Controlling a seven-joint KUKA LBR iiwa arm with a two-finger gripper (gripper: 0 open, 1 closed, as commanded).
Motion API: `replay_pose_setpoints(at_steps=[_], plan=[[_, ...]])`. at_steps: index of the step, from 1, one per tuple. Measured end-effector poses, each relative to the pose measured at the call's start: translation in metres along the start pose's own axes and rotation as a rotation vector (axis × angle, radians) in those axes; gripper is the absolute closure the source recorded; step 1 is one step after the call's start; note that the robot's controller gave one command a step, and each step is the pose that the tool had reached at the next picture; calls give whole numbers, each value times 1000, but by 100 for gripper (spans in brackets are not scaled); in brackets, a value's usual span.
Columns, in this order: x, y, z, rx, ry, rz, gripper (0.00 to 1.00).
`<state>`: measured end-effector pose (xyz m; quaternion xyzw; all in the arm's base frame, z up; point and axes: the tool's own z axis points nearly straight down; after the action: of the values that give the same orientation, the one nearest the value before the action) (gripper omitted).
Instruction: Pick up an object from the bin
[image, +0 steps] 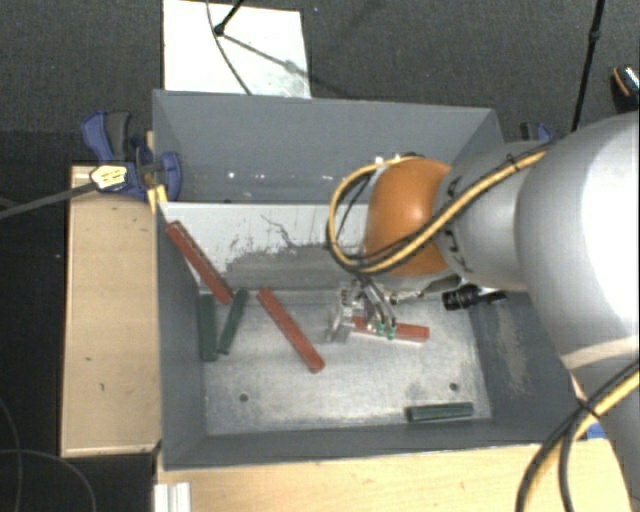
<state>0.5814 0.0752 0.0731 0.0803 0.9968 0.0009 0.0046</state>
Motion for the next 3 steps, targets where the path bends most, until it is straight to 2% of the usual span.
replay_pose_setpoints(at_steps=[1,2,3], plan=[[-23,-152,-1,2,-2,-46,100],[-2,-159,-55,2,1,-42,100],[-2,-159,-52,2,5,-43,0]])
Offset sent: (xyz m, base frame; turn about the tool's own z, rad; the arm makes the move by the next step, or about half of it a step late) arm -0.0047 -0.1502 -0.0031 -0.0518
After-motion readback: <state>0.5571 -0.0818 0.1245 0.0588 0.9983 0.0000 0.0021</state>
